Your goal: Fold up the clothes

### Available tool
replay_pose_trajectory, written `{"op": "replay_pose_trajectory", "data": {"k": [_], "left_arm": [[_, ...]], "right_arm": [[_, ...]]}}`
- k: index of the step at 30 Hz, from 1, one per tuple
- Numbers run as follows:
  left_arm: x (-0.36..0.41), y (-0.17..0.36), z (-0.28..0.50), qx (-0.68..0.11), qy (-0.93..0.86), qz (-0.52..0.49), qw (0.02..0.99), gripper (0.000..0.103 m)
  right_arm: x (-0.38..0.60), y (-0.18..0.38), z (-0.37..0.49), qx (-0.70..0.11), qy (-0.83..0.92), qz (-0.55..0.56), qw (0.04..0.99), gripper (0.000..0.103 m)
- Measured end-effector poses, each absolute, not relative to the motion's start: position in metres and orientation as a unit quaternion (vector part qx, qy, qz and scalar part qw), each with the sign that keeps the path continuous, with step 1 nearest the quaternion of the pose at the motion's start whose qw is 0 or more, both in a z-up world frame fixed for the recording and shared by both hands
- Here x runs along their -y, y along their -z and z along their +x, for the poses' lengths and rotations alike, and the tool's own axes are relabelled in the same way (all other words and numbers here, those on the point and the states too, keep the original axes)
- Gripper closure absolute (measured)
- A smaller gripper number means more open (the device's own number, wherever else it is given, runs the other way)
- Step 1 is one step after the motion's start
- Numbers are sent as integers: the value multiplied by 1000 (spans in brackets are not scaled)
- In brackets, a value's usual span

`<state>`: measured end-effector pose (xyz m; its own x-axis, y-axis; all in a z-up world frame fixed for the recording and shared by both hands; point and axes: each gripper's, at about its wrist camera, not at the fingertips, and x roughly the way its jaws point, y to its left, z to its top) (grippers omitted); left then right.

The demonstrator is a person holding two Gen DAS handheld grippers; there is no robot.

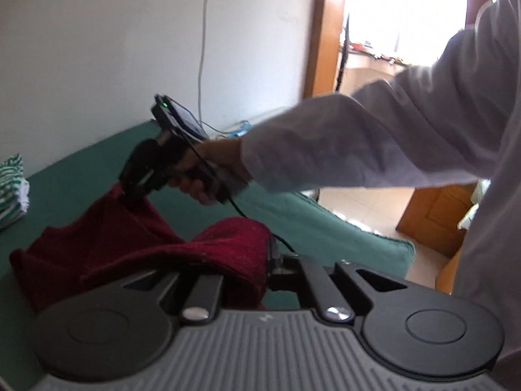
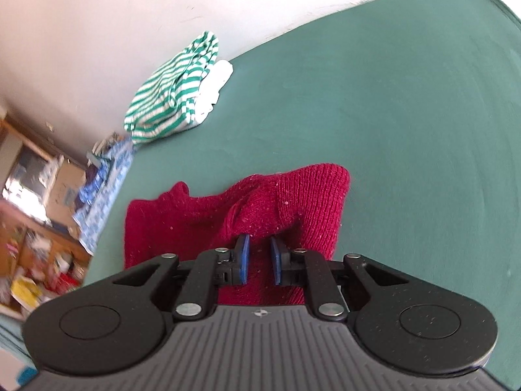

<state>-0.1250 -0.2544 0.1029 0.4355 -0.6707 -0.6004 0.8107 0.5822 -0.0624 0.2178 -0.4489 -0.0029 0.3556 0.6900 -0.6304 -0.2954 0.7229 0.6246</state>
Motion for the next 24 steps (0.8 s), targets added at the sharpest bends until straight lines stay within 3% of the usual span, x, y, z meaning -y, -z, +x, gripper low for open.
{"op": "replay_pose_trajectory", "data": {"k": [4, 12, 24], "left_arm": [[250, -81, -125, -310, 458, 141, 821, 103], [229, -56, -101, -319, 464, 159, 811, 102], [238, -70, -107, -298, 467, 177, 814, 96]], "right_arm": [[465, -3, 205, -479, -320, 237, 783, 74], [474, 4, 170, -504, -348, 275, 741, 70], [476, 8, 178, -444, -331, 384, 739, 63]]}}
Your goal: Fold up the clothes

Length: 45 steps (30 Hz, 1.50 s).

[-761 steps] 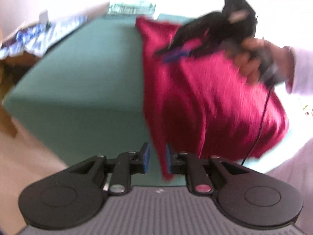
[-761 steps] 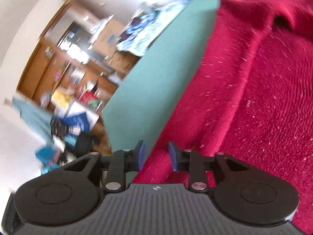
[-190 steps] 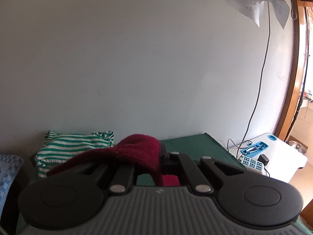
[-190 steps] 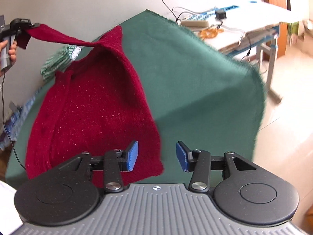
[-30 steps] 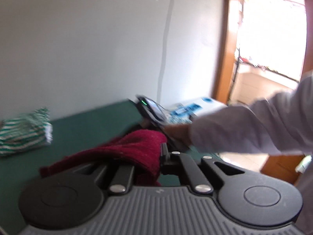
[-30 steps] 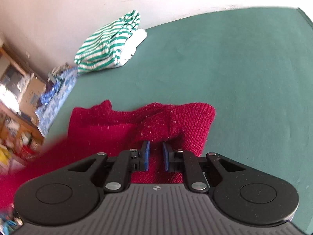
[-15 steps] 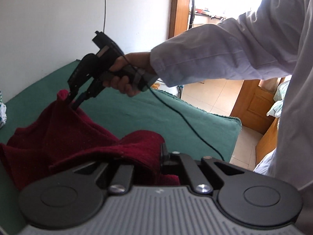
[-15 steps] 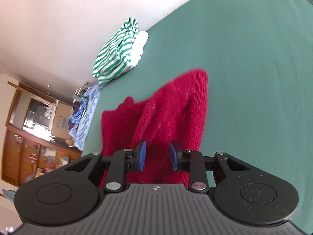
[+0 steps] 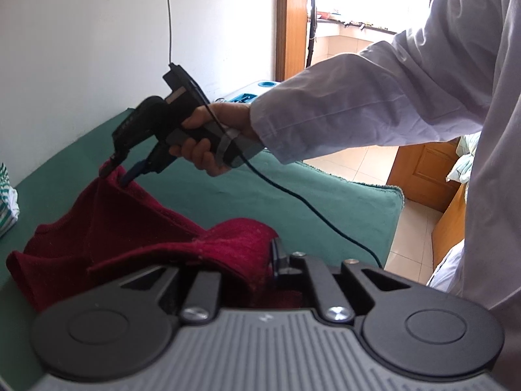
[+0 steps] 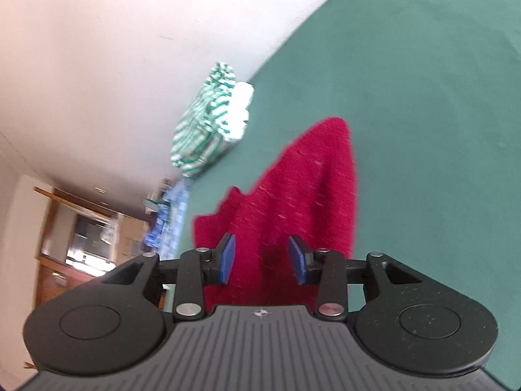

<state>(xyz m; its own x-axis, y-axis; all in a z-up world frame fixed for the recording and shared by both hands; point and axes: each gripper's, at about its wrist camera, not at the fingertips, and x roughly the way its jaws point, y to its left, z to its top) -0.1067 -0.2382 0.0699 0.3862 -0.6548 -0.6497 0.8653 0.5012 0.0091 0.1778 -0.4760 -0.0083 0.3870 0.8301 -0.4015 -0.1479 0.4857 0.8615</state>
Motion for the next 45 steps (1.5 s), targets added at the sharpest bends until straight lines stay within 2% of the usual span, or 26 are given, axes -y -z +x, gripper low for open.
{"op": "replay_pose_trajectory", "data": {"k": [3, 5, 6, 8, 12, 13, 14, 16, 19, 27, 35, 39, 42, 44, 45], "left_arm": [[244, -67, -106, -299, 462, 174, 816, 95], [248, -67, -105, -300, 460, 169, 818, 95], [251, -67, -105, -302, 462, 169, 817, 95], [257, -65, -108, -307, 467, 174, 811, 95], [270, -52, -114, -330, 480, 180, 793, 95], [273, -47, -116, -336, 481, 182, 789, 95], [276, -41, -118, -342, 482, 184, 785, 95], [282, -31, -121, -353, 484, 189, 778, 95], [289, -17, -126, -368, 488, 202, 765, 95], [285, -10, -130, -367, 502, 213, 754, 95], [274, -2, -142, -350, 528, 254, 730, 95], [265, 4, -153, -343, 545, 268, 717, 94], [256, 6, -164, -335, 556, 275, 709, 86], [252, 8, -174, -333, 563, 275, 705, 74], [251, 11, -180, -333, 567, 273, 702, 72]], "right_arm": [[473, 5, 186, -429, -332, 398, 739, 57], [464, 8, 195, -444, -323, 379, 745, 60], [460, 10, 199, -449, -320, 373, 746, 63], [453, 14, 209, -452, -318, 370, 747, 82], [446, 25, 228, -446, -278, 368, 767, 83], [445, 32, 233, -454, -271, 365, 767, 97], [448, 37, 236, -451, -273, 374, 763, 102], [456, 41, 237, -451, -272, 389, 756, 99], [470, 20, 219, -435, -294, 364, 769, 84], [500, -3, 115, -487, -379, 311, 723, 78], [518, -11, -9, -535, -406, 269, 691, 76], [515, -11, -51, -548, -382, 280, 690, 72], [499, -7, -80, -556, -372, 265, 695, 72], [490, -4, -97, -559, -356, 243, 708, 71], [484, -2, -103, -561, -350, 240, 711, 71]]}}
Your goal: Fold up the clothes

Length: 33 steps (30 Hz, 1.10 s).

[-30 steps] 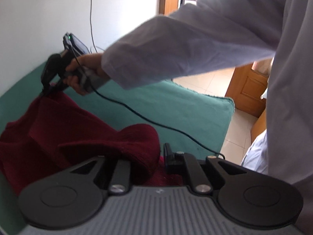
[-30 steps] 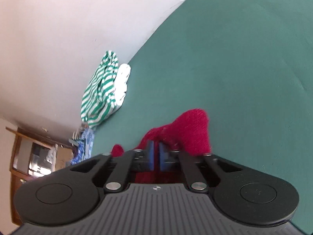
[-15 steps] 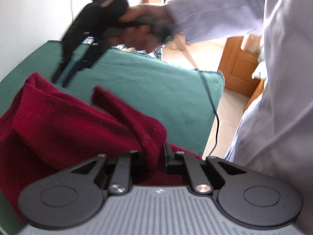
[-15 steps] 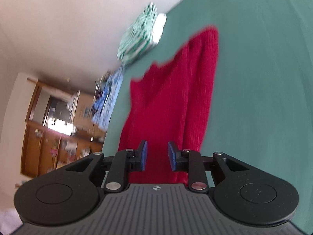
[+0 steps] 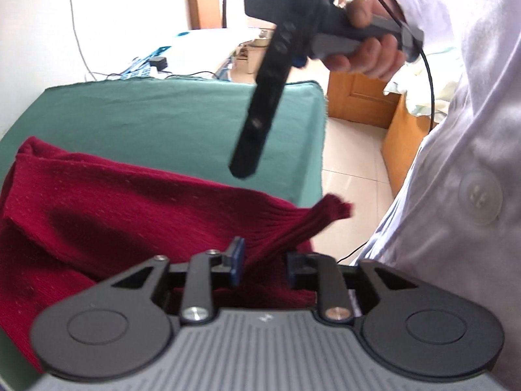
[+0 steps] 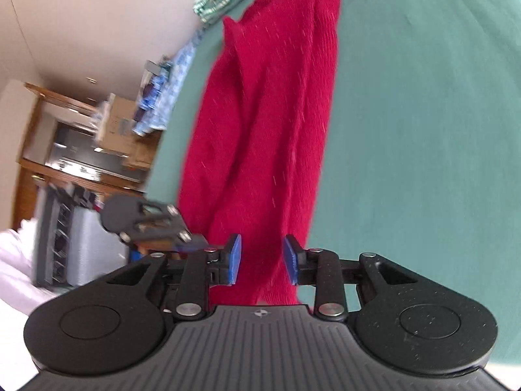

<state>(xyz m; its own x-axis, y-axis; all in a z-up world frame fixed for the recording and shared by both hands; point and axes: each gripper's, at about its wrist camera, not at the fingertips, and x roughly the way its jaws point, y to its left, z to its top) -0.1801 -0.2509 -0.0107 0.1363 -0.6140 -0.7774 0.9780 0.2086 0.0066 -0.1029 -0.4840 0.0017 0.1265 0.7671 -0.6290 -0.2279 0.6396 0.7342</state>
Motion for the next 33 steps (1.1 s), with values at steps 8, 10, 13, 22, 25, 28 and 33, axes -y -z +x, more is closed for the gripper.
{"op": "replay_pose_trajectory", "data": {"k": [8, 10, 13, 22, 25, 28, 33], "left_arm": [[233, 31, -200, -363, 571, 232, 699, 51], [229, 39, -198, -381, 563, 204, 704, 49], [226, 42, -205, -383, 556, 187, 714, 49], [194, 16, -203, -348, 509, 102, 781, 30], [185, 17, -199, -349, 483, 80, 799, 29], [182, 19, -197, -349, 468, 86, 808, 29], [185, -4, -190, -314, 475, 92, 817, 29]], "right_arm": [[461, 20, -144, -556, -310, 266, 724, 68], [457, 22, -153, -546, -300, 263, 736, 69], [446, 23, -165, -535, -283, 241, 759, 77], [418, 13, -179, -490, -273, 249, 789, 99], [413, 20, -176, -490, -271, 256, 788, 99], [410, 39, -170, -517, -236, 207, 796, 99], [410, 27, -155, -536, -241, 177, 789, 88]]}}
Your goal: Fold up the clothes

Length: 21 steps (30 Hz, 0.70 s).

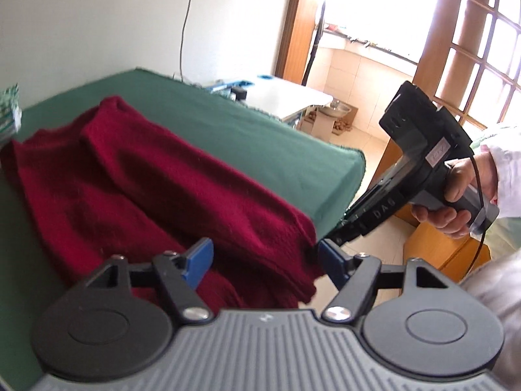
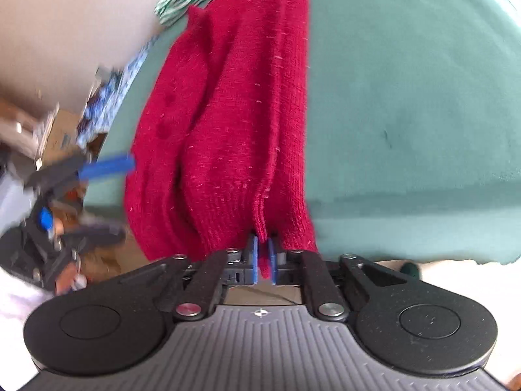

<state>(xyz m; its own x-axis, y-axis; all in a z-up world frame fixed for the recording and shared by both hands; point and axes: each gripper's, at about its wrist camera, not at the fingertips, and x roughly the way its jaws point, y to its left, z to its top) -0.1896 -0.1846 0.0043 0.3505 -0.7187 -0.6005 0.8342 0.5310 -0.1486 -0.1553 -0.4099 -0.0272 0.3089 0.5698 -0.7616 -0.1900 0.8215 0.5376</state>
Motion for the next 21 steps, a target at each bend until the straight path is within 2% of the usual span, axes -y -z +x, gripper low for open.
{"op": "replay_pose_trajectory", "data": {"k": [1, 2, 8, 10, 13, 16, 18, 19, 21], "left_arm": [[191, -6, -185, -311, 480, 92, 815, 29], [199, -7, -180, -311, 485, 93, 812, 30], [242, 26, -161, -354, 493, 122, 785, 47], [249, 38, -162, -374, 492, 117, 777, 47], [246, 40, -162, -382, 487, 99, 779, 42], [245, 38, -157, -402, 479, 77, 777, 42], [248, 38, -157, -408, 471, 75, 778, 42], [249, 38, -157, -410, 468, 76, 779, 41], [250, 38, -159, -412, 463, 77, 781, 40]], "right_arm": [[409, 16, -150, -535, -245, 148, 795, 78], [409, 5, -144, -531, -249, 121, 801, 74], [429, -78, -63, -388, -299, 163, 856, 73], [407, -77, -20, -380, -318, 148, 856, 73], [361, -54, 42, -412, -345, 98, 838, 74], [326, -31, 92, -452, -362, 75, 812, 75], [318, -19, 115, -454, -346, 58, 820, 79], [318, -13, 122, -455, -336, 53, 823, 85], [322, -4, 138, -464, -360, 104, 803, 88]]}}
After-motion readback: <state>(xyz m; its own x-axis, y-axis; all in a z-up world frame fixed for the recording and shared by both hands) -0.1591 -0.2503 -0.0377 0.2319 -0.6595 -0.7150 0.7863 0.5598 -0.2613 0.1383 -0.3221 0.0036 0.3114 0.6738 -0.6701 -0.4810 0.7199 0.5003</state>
